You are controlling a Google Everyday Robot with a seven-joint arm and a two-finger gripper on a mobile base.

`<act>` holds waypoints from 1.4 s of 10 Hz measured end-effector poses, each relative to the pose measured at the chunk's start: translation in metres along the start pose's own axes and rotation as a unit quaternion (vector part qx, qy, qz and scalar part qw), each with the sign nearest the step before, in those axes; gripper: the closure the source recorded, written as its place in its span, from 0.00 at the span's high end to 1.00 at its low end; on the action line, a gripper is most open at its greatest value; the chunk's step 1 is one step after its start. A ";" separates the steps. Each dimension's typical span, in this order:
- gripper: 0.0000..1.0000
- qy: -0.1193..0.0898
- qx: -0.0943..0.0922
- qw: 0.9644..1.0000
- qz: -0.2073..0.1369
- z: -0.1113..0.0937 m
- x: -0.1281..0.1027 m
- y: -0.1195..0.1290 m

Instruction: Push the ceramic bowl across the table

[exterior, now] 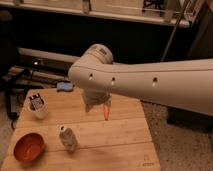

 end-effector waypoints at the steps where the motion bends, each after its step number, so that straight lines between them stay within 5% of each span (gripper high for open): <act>1: 0.65 0.000 0.000 1.000 0.000 0.000 0.000 0.000; 9: 0.65 0.004 -0.001 1.000 -0.007 0.000 -0.002 0.005; 14: 0.65 0.014 -0.056 0.996 -0.064 0.001 -0.048 0.093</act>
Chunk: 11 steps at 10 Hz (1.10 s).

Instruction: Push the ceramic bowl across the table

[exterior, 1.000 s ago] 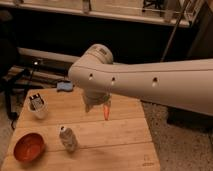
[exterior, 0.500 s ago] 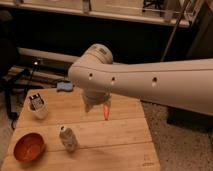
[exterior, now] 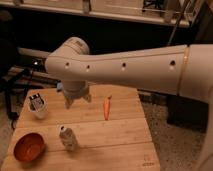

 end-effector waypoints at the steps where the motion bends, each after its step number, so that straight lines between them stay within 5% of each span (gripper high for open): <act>1: 0.65 0.002 -0.012 1.000 -0.010 0.002 -0.010 0.014; 3: 0.65 0.007 -0.030 0.999 -0.044 0.007 -0.026 0.048; 6: 0.65 0.014 -0.037 0.992 -0.119 0.015 -0.031 0.110; 11: 0.65 0.033 -0.036 0.967 -0.252 0.040 -0.008 0.214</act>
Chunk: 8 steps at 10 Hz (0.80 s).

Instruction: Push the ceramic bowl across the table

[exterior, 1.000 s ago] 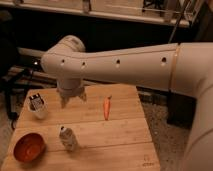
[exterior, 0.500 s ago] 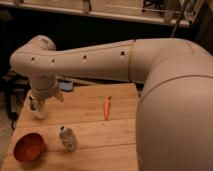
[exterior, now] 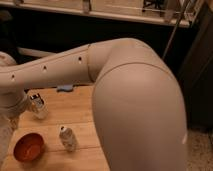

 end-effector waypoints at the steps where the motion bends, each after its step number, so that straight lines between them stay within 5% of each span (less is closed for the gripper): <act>1: 0.65 0.007 -0.002 1.000 -0.013 0.008 -0.003 0.013; 4: 0.65 0.031 -0.042 0.998 -0.018 0.036 -0.019 0.048; 8: 0.65 0.031 -0.078 0.995 -0.046 0.059 -0.030 0.080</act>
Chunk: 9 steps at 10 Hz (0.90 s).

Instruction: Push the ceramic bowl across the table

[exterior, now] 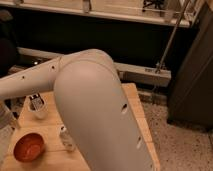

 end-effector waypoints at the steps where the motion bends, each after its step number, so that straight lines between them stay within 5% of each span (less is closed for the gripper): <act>1: 0.65 -0.005 -0.005 1.000 -0.029 0.007 -0.003 0.011; 5: 0.65 -0.024 -0.013 0.992 -0.122 0.030 -0.007 0.033; 9: 0.65 0.003 -0.008 0.985 -0.170 0.071 0.002 0.046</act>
